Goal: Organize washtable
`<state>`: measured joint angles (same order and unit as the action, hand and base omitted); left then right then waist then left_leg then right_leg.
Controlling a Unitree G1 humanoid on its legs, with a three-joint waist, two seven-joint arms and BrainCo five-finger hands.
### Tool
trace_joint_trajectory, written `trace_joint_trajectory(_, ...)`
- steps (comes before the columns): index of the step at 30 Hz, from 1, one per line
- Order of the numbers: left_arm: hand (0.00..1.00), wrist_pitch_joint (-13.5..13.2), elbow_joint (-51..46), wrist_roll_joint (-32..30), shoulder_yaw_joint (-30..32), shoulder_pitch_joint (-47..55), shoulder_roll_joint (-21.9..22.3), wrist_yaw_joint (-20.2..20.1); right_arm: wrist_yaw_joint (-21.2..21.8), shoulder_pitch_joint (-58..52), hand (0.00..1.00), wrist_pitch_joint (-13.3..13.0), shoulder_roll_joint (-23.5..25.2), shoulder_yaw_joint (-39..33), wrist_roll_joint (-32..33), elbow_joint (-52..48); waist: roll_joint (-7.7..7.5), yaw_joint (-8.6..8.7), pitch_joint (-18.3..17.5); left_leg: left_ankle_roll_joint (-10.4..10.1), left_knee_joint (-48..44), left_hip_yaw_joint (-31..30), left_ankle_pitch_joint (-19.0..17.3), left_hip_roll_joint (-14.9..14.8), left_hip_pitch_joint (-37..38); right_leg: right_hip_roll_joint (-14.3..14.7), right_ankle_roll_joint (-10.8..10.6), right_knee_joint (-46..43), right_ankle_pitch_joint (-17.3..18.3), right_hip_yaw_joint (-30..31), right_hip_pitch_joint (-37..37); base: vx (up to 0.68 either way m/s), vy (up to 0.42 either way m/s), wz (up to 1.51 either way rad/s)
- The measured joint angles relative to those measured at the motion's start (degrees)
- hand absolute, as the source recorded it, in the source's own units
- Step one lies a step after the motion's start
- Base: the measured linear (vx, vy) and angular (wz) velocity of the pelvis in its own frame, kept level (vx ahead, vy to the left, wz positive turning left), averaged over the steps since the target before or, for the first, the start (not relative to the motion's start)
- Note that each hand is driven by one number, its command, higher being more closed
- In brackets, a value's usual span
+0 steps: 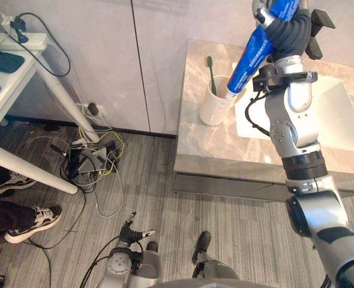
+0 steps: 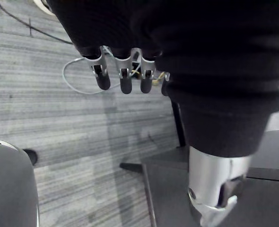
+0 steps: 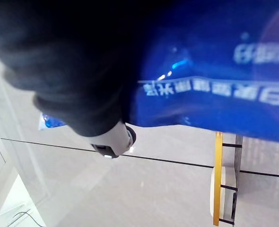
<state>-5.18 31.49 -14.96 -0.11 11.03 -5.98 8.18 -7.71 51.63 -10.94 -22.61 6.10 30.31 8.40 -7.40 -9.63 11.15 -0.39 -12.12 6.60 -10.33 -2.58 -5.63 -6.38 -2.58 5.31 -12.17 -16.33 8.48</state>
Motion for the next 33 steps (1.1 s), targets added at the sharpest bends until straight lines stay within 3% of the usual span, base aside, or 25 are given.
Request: trace_joint_trajectory(33,0.00,-0.2,-0.1,0.0,0.4,0.0,0.1,0.2,-2.3,-3.6,1.00,0.0,2.9,-1.4,-0.5,0.1,-1.39,0.40,-0.2,0.0,-0.8,-0.9,0.0,0.0,-2.3,-0.1,-0.1,0.0,0.0,-0.2,1.1,0.00,0.000,0.01)
